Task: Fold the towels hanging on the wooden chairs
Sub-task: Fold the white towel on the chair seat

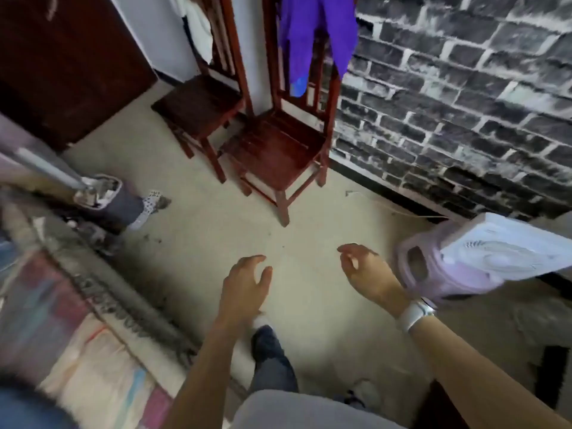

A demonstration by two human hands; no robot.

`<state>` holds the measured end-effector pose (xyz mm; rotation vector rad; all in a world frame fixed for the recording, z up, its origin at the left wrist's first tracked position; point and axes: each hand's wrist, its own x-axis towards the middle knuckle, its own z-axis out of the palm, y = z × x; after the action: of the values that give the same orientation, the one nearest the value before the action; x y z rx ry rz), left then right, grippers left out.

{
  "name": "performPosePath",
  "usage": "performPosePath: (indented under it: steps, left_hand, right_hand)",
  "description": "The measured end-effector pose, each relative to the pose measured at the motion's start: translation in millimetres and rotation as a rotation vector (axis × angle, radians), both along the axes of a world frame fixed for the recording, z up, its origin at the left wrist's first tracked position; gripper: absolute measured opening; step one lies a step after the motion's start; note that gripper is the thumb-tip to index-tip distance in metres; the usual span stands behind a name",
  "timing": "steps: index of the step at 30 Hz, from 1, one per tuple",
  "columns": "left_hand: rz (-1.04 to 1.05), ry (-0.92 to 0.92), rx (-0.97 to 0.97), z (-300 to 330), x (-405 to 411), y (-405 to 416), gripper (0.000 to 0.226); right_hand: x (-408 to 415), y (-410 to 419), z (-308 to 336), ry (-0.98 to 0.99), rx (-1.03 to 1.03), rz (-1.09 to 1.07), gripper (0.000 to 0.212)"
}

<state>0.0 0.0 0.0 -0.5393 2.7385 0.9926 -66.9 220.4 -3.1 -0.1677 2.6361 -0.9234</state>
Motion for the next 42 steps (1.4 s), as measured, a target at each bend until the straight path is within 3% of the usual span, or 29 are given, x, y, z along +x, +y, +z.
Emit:
performPosePath:
  steps: [8, 17, 23, 31, 35, 42]
  left_hand:
    - [0.217, 0.017, -0.020, -7, -23, -207, 0.032]
    - [0.199, -0.108, -0.016, -28, -80, -321, 0.036]
    - [0.190, -0.116, -0.078, -48, -174, -408, 0.038]
    - [0.223, -0.109, -0.077, -25, -344, -556, 0.036]
    - [0.247, -0.045, -0.045, -19, -404, -623, 0.030]
    - [0.195, -0.134, 0.024, -46, -492, -755, 0.033]
  right_hand:
    - [-53, -200, -12, -0.092, -0.023, 0.123, 0.025]
    - [-127, -351, -9, -0.083, 0.024, 0.357, 0.029]
    - [-236, -447, -33, -0.036, 0.091, 0.458, 0.030]
    - [-405, -605, -16, -0.061, 0.075, 0.467, 0.030]
    - [-461, -672, -7, -0.108, 0.068, 0.485, 0.029]
    - [-546, -787, -30, -0.177, 0.093, 0.386, 0.031]
